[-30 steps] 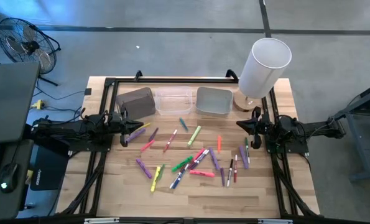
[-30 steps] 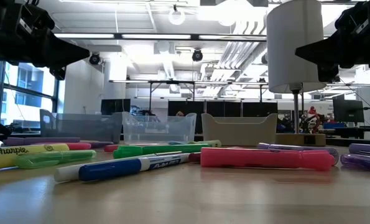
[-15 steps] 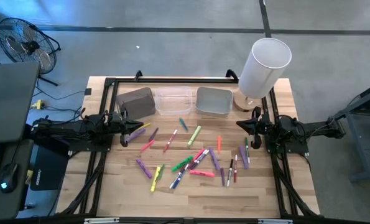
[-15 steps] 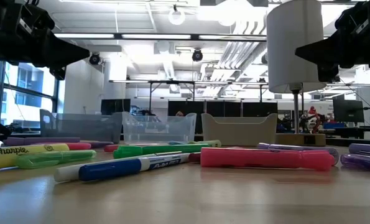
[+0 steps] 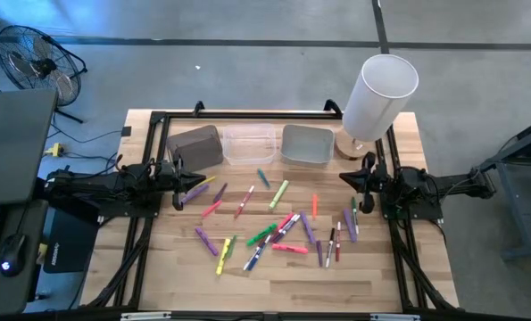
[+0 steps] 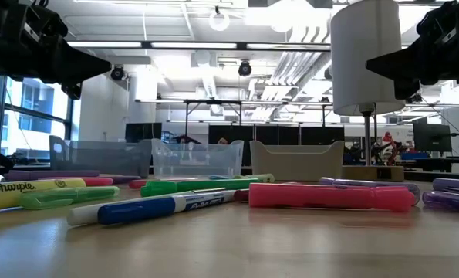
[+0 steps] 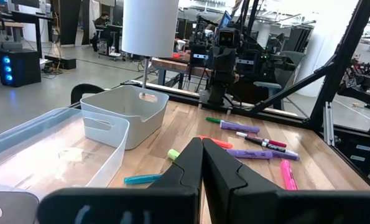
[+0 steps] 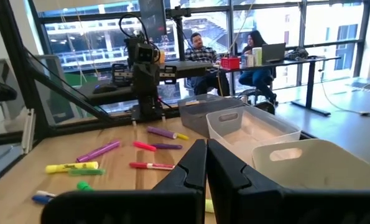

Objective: Pick & Place Markers
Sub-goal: Put the yellow highlighter pen into the gray bin

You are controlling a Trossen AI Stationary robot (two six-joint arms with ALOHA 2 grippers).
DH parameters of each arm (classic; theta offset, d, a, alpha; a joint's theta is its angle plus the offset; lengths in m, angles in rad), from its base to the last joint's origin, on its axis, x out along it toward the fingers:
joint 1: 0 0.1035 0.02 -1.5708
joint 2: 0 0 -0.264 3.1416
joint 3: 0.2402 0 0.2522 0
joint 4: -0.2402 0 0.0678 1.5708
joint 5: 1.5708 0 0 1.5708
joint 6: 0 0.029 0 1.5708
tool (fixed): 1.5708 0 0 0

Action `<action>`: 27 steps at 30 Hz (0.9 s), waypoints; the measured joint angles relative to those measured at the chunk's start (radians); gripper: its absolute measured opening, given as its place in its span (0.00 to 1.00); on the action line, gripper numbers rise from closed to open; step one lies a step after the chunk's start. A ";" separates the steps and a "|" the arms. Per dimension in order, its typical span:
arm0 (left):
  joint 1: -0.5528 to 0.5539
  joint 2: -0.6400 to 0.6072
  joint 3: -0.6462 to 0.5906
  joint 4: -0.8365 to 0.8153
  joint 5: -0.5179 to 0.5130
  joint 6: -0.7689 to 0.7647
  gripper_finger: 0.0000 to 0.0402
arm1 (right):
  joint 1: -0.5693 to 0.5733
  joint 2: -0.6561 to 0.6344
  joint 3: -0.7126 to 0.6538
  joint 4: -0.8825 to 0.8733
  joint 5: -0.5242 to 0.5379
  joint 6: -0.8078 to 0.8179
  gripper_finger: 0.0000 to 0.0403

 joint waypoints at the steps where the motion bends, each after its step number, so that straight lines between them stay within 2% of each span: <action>1: 0.000 0.000 0.000 0.000 0.001 0.000 0.00 | 0.000 0.000 0.000 0.000 0.000 0.006 0.00; 10: 0.000 0.000 0.000 0.000 0.003 0.000 0.00 | 0.000 0.000 0.000 0.001 0.006 0.032 0.00; 15: 0.000 0.000 0.000 0.000 0.003 0.000 0.00 | 0.000 0.000 0.000 0.002 0.003 0.107 0.00; 19: 0.000 0.000 0.000 0.000 0.003 0.000 0.00 | 0.000 0.000 0.000 0.003 0.005 0.098 0.00; 23: 0.000 0.000 0.000 0.000 0.003 0.000 0.00 | -0.003 0.000 0.000 0.007 0.068 0.079 0.00; 27: 0.000 0.000 0.000 0.000 0.002 0.000 0.00 | 0.005 0.019 0.002 0.085 0.060 0.078 0.00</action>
